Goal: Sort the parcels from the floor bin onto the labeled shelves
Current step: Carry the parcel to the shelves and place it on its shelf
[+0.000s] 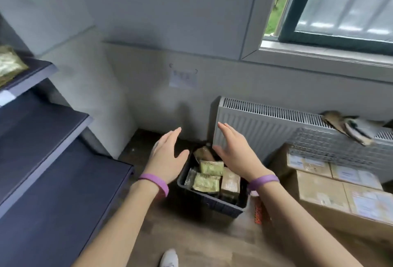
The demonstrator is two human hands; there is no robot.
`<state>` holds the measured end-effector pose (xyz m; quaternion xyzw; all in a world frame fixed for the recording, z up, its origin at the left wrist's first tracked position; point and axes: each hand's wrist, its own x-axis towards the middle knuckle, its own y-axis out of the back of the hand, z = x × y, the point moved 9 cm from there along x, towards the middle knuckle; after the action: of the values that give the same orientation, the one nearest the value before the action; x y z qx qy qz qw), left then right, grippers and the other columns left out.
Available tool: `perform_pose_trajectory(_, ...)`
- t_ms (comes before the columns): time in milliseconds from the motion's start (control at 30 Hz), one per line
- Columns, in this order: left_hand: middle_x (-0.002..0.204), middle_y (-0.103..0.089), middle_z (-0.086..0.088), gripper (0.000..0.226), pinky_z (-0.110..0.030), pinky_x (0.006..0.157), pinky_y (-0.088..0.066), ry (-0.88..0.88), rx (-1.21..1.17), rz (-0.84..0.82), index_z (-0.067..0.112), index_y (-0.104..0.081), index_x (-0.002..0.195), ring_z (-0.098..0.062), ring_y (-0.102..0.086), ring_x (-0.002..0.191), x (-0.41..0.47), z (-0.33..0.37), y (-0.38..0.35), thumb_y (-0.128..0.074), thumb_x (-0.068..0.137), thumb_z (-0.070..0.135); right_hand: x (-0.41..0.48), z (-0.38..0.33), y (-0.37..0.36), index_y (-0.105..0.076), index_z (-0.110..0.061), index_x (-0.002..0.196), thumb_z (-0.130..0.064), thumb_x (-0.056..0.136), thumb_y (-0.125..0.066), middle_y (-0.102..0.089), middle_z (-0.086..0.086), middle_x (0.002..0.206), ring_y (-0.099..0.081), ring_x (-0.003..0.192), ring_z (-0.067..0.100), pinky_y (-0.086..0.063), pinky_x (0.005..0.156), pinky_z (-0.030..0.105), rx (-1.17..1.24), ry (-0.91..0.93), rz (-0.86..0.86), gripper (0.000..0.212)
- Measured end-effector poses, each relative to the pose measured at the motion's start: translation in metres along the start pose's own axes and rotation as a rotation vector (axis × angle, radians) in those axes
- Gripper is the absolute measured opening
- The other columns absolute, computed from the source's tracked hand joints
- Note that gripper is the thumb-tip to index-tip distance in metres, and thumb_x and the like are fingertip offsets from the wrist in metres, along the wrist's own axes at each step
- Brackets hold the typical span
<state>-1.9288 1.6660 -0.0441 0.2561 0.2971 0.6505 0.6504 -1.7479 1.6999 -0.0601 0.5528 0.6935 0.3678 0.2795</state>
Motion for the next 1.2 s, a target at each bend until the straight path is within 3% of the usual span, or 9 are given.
perform_pose_trajectory(300, 0.153, -0.028, 0.006, 0.061, -0.034, 0.118, -0.018, -0.023, 0.007, -0.225, 0.030, -0.027, 0.147, -0.013, -0.019, 0.143, 0.097, -0.006, -0.098, -0.054, 0.092, 0.030, 0.028, 0.108, -0.017, -0.022, -0.015, 0.153, -0.030, 0.098, -0.053, -0.024, 0.005, 0.160, -0.013, 0.150, 0.018, -0.015, 0.122, 0.034, -0.031, -0.212, -0.059, 0.065)
perform_pose_trajectory(433, 0.152, -0.030, 0.004, 0.061, -0.036, 0.117, -0.019, 0.023, -0.004, -0.301, 0.028, -0.028, 0.147, -0.014, -0.021, 0.142, 0.155, -0.038, -0.132, -0.054, 0.091, 0.029, 0.070, 0.145, -0.047, -0.022, -0.018, 0.154, -0.031, 0.099, -0.051, -0.023, 0.005, 0.160, -0.014, 0.149, 0.020, -0.017, 0.121, 0.036, -0.029, -0.313, -0.138, 0.064)
perform_pose_trajectory(600, 0.151, -0.032, 0.000, 0.059, -0.035, 0.115, -0.022, 0.157, 0.111, -0.417, 0.024, -0.028, 0.147, -0.020, -0.027, 0.140, 0.222, -0.107, -0.187, -0.051, 0.092, 0.030, 0.131, 0.197, -0.097, -0.025, -0.014, 0.152, -0.026, 0.098, -0.053, -0.027, 0.003, 0.158, -0.015, 0.149, 0.016, -0.013, 0.119, 0.027, 0.002, -0.391, -0.220, 0.061)
perform_pose_trajectory(800, 0.150, -0.033, 0.002, 0.058, -0.035, 0.112, -0.028, 0.301, 0.217, -0.533, 0.027, -0.027, 0.146, -0.023, -0.032, 0.136, 0.261, -0.201, -0.278, -0.048, 0.093, 0.031, 0.169, 0.284, -0.192, -0.024, -0.016, 0.152, -0.025, 0.098, -0.051, -0.025, 0.005, 0.159, -0.014, 0.149, 0.018, -0.012, 0.119, 0.029, 0.029, -0.474, -0.359, 0.061)
perform_pose_trajectory(1067, 0.148, -0.034, 0.003, 0.058, -0.040, 0.106, -0.036, 0.350, 0.260, -0.604, 0.035, -0.024, 0.146, -0.024, -0.037, 0.131, 0.306, -0.323, -0.449, -0.047, 0.093, 0.030, 0.197, 0.427, -0.362, -0.025, -0.013, 0.150, -0.021, 0.096, -0.051, -0.030, 0.008, 0.154, -0.035, 0.137, 0.032, -0.027, 0.113, 0.037, -0.009, -0.494, -0.560, 0.060)
perform_pose_trajectory(1200, 0.148, -0.033, -0.002, 0.063, -0.042, 0.104, -0.039, 0.384, 0.243, -0.617, 0.037, -0.022, 0.147, -0.029, -0.040, 0.129, 0.315, -0.381, -0.520, -0.050, 0.092, 0.028, 0.204, 0.485, -0.432, -0.020, -0.017, 0.152, -0.025, 0.098, -0.050, -0.031, 0.013, 0.152, -0.033, 0.138, 0.036, -0.029, 0.109, 0.039, 0.011, -0.551, -0.593, 0.062)
